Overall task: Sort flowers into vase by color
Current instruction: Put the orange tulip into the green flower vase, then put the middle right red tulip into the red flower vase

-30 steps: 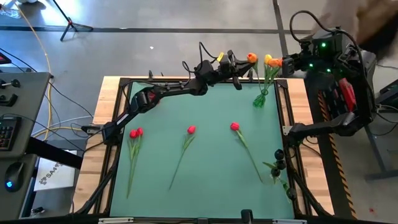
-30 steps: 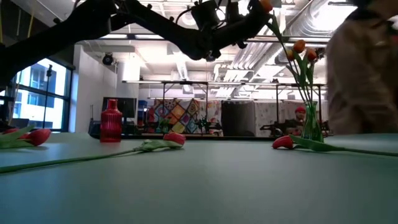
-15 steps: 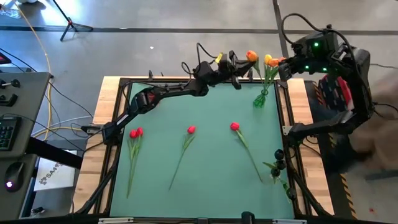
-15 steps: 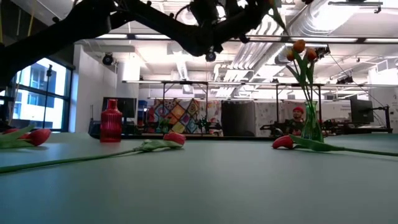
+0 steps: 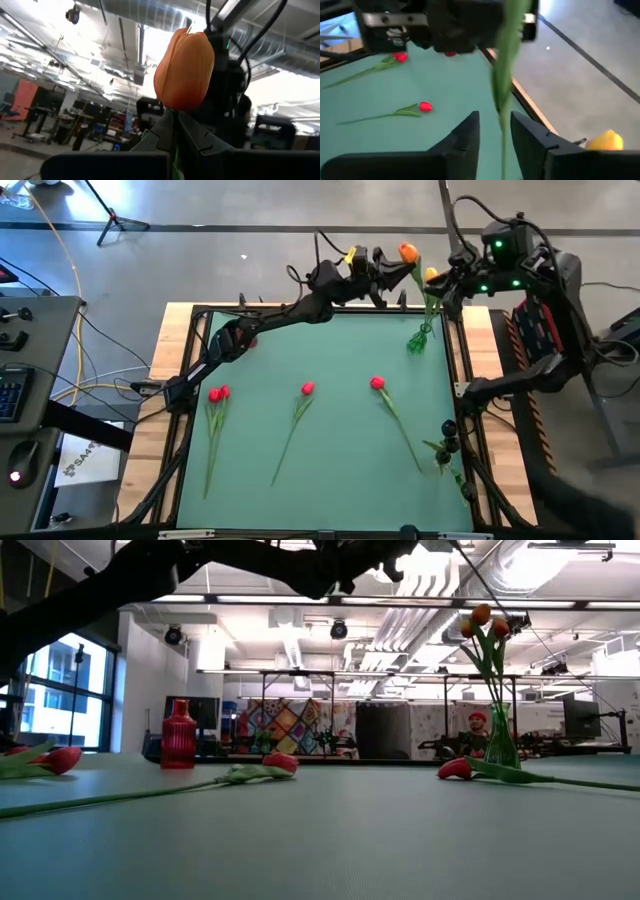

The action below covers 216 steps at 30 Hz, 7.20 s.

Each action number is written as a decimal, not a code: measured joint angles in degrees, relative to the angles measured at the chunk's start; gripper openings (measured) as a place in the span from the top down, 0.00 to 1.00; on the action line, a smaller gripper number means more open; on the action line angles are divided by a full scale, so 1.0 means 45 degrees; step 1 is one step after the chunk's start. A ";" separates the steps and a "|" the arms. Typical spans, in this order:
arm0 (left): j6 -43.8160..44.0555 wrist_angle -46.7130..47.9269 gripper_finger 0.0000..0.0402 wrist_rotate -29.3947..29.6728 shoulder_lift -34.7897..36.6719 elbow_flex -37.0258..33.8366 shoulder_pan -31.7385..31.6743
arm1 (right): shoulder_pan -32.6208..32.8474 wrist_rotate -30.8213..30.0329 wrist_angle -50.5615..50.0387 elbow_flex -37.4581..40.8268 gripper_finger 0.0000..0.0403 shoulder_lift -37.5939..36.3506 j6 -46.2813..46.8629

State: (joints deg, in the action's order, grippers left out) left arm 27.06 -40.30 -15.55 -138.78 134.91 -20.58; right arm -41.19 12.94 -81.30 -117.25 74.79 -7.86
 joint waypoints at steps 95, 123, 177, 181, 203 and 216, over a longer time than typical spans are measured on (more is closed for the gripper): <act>-0.1032 0.6142 0.80 -0.4714 0.0068 0.0015 -0.1506 | -0.0194 -0.5466 0.9118 1.3586 0.67 -0.7409 0.5119; -0.4866 2.3305 0.81 0.0844 0.2774 0.0010 -0.0271 | 0.1613 -0.1815 0.7257 1.0622 0.67 -0.5832 0.5662; 0.7396 1.5210 0.81 0.4803 0.9986 -1.5963 0.4130 | 0.3356 -0.2239 0.6871 1.0632 0.67 -0.4960 0.4643; 0.7754 1.4830 0.81 0.4650 1.0031 -1.6776 0.4065 | 0.3356 -0.2242 0.6868 1.0632 0.67 -0.4946 0.4682; 0.6728 1.1140 0.81 0.3916 0.8408 -1.8521 0.3799 | 0.3347 -0.1855 0.6866 1.0632 0.67 -0.4199 0.5558; 0.6741 1.1303 0.81 0.2992 0.8361 -1.8510 0.3777 | 0.3371 -0.1765 0.6868 1.0632 0.67 -0.4212 0.6120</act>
State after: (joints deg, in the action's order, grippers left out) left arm 57.39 10.56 -2.09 -101.16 51.62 -3.58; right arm -26.02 5.00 -50.39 -69.41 55.83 19.68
